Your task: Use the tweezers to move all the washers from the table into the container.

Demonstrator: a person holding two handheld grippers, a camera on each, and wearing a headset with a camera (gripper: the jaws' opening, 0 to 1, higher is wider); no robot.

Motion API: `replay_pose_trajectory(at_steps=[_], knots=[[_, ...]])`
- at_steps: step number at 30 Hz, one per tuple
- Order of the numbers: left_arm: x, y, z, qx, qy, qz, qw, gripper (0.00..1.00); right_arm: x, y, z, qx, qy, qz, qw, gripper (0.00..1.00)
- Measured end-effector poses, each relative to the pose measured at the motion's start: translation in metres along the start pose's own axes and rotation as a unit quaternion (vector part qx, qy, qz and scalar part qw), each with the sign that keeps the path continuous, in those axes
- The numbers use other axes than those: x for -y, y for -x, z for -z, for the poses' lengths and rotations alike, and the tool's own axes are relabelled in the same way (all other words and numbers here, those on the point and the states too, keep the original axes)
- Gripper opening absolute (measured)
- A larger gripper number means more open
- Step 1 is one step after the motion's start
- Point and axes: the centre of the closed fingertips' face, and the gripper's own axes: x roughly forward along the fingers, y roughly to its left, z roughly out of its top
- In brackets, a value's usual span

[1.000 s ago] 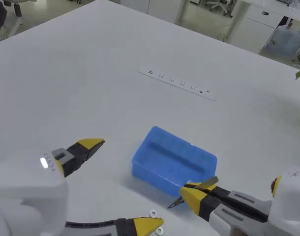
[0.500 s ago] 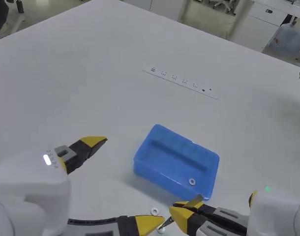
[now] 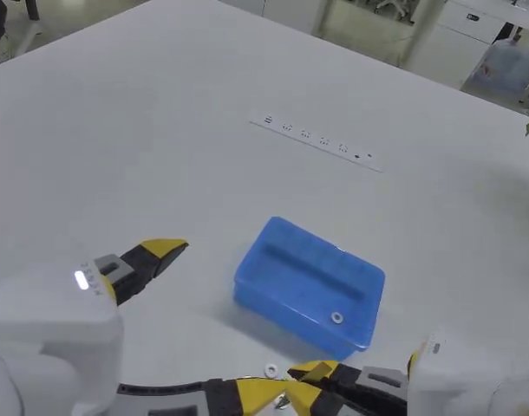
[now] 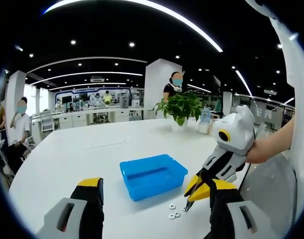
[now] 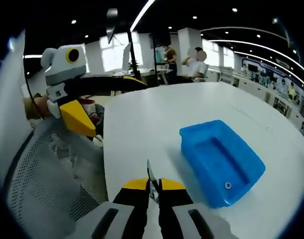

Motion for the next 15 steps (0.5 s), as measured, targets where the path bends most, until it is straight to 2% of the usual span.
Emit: replay_pose_trajectory(at_steps=[3, 8, 15], knots=[[0.000, 0.000, -0.001, 0.002, 0.000, 0.001, 1.0000, 0.90, -0.004, -0.001, 0.001, -0.009, 0.034, 0.003, 0.9994, 0.02], [0.000, 0.001, -0.001, 0.004, -0.001, 0.001, 1.0000, 0.90, 0.001, 0.001, 0.001, -0.019, 0.034, 0.011, 0.9992, 0.02], [0.001, 0.001, -0.002, 0.005, -0.003, 0.001, 1.0000, 0.89, 0.010, 0.015, -0.022, -0.001, 0.044, 0.020, 0.9988, 0.02]])
